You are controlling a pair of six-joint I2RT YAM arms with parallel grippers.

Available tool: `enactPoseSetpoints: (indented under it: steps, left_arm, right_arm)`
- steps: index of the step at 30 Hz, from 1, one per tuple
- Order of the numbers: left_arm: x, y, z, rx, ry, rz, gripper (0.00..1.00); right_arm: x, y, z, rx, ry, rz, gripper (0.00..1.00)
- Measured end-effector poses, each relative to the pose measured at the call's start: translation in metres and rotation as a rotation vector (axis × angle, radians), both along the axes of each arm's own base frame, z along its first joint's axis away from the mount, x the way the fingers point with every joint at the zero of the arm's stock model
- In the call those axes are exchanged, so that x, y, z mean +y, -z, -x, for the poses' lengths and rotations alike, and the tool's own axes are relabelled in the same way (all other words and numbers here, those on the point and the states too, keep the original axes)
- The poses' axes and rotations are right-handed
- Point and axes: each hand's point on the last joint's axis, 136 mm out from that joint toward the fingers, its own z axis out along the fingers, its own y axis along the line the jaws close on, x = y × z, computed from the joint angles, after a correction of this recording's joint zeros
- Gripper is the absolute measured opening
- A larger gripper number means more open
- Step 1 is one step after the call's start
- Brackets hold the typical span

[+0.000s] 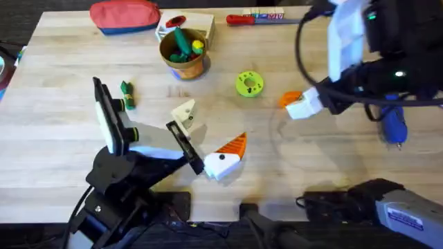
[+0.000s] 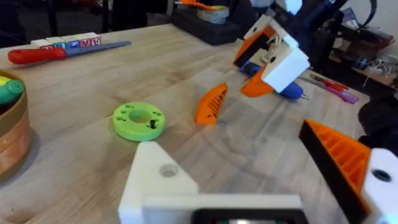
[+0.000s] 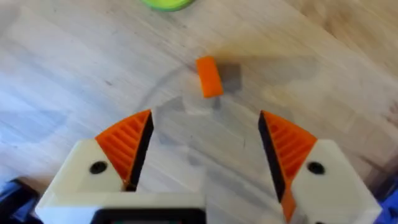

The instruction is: Pick up the gripper from the table and insert it into the empty holder that is missing its gripper. Then pick up a screw, insert it into the mounting hole, and use the screwdriver to tighten it. Finally, clean up the table by picking up the vegetable and placing it into the bucket.

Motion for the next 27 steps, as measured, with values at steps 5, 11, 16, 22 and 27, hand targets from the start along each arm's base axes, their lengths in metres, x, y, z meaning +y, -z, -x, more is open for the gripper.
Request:
enactPoseSetpoints:
  steps: [5, 11, 16, 22, 27]
  left_arm:
    - [0.0, 0.0, 0.0, 0.004, 0.0, 0.003, 0.987]
    - [0.0, 0.0, 0.0, 0.006, 0.003, 0.004, 0.987]
    - [-0.001, 0.0, 0.001, 0.007, 0.006, 0.005, 0.987]
    - [-0.001, 0.0, 0.002, 0.009, 0.01, 0.007, 0.988]
    - [-0.001, 0.0, 0.002, 0.009, 0.01, 0.007, 0.988]
  right_arm:
    - [0.008, 0.017, -0.015, 0.01, -0.051, 0.059, 0.991]
    - [0.01, 0.04, -0.032, 0.037, -0.058, 0.092, 0.851]
    - [0.01, 0.05, -0.034, 0.068, -0.061, 0.106, 0.647]
    - [0.009, 0.052, -0.034, 0.074, -0.063, 0.112, 0.348]
    - [0.009, 0.051, -0.034, 0.075, -0.062, 0.115, 0.01]
